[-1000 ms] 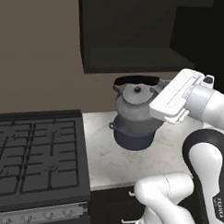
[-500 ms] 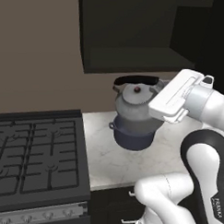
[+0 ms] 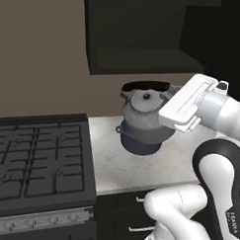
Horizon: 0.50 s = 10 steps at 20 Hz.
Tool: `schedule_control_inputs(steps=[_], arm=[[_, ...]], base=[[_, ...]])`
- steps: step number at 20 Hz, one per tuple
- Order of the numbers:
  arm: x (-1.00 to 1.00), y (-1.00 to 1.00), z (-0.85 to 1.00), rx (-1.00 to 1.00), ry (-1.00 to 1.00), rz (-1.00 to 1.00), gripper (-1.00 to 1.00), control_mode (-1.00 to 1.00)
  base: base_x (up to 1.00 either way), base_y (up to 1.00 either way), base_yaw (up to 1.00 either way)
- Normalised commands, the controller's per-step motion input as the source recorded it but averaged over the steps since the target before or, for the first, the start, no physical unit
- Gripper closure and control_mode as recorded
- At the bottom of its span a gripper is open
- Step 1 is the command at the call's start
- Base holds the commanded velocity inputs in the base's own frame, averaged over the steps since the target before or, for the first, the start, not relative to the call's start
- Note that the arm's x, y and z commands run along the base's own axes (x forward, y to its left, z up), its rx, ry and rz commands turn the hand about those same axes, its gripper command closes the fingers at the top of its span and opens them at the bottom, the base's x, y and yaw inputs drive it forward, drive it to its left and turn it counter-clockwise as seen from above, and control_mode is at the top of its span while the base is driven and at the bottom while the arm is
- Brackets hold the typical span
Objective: Pick the kettle from the cabinet and place it on a stove burner. Then pick the pot from the counter and place it on another stove burner. Finally, turn both burners on.
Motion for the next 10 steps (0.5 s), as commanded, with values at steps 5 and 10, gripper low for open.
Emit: schedule_control_inputs(steps=[5, 10], arm=[[0.0, 0.0, 0.0, 0.0, 0.0, 0.0, 1.0, 1.0], [0.0, 0.0, 0.0, 0.0, 0.0, 0.0, 1.0, 1.0]], base=[[-0.47, 0.2, 0.0], [-0.3, 0.45, -0.01]])
